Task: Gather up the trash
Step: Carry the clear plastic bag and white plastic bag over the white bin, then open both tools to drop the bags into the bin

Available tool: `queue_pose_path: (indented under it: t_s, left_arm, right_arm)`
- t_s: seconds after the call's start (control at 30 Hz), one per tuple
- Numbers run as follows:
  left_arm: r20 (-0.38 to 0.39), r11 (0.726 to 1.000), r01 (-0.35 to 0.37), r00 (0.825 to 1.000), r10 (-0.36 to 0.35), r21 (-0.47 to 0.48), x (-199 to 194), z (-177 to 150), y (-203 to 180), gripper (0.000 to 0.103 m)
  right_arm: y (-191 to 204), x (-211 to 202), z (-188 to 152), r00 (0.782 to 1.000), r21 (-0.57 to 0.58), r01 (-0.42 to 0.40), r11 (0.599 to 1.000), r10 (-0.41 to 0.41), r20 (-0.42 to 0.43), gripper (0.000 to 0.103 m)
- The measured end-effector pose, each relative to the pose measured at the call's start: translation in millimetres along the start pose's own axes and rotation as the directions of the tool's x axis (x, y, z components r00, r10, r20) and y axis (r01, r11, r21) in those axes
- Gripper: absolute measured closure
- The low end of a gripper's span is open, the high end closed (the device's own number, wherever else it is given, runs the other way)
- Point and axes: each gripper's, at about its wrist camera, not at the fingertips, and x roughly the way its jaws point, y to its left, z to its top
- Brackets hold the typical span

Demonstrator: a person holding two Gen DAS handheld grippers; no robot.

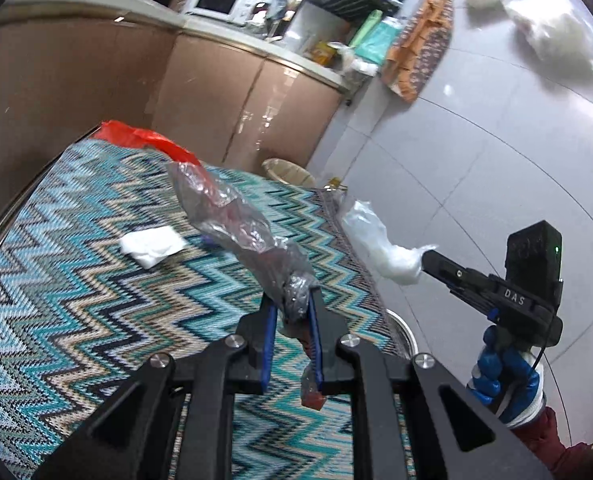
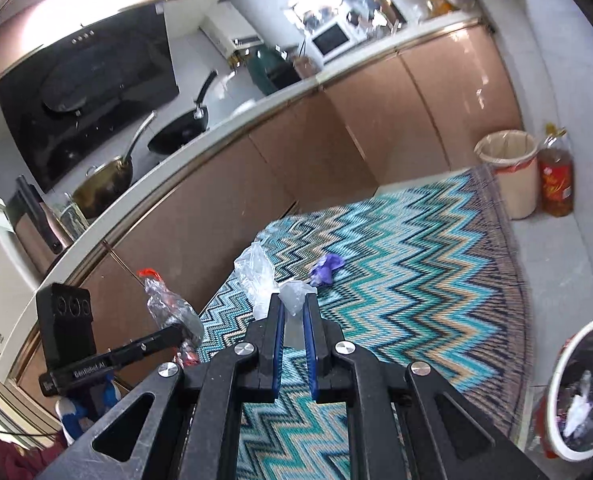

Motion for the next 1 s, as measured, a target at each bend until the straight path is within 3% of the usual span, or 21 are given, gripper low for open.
queue_pose_path:
  t_s: [0.2,0.37,0.43,0.63,0.8,0.97,1.0]
  left_arm:
    - [-0.063,0.991,0.064,0.996,-0.057,0.115,31,13,-69,0.089]
    - [-0.154,0.966,0.138,0.982,-0.106,0.217,84,15,-133,0.089]
    - [-0.191,0.953,0.166,0.974,-0.119,0.255,110,14,-159,0.089]
    - [-0.295,0.912,0.231,0.947,-0.13,0.34,198,6,-233,0.089]
    - [-0.362,0.892,0.26,0.924,-0.12,0.369,267,-7,-273,0.089]
    - [-0.411,0.879,0.264,0.907,-0.087,0.397,328,-28,-301,0.086]
    - [-0.42,0.88,0.264,0.904,-0.082,0.395,338,-31,-305,0.082]
  right_arm:
    - [-32,-62,-16,0.991,0.026,0.098,0.995,-0.1,0.088,0.094]
    - [-81,-117,-33,0.96,0.113,0.23,0.967,-0.244,0.135,0.094]
    - [-105,-137,-39,0.937,0.149,0.3,0.942,-0.32,0.139,0.094]
    - [-159,-167,-48,0.877,0.223,0.439,0.871,-0.469,0.106,0.094]
    - [-203,-170,-53,0.825,0.266,0.531,0.805,-0.562,0.054,0.093]
    - [-247,-166,-59,0.807,0.312,0.561,0.766,-0.591,-0.001,0.09]
    - [-257,-164,-63,0.803,0.32,0.569,0.757,-0.596,-0.018,0.088]
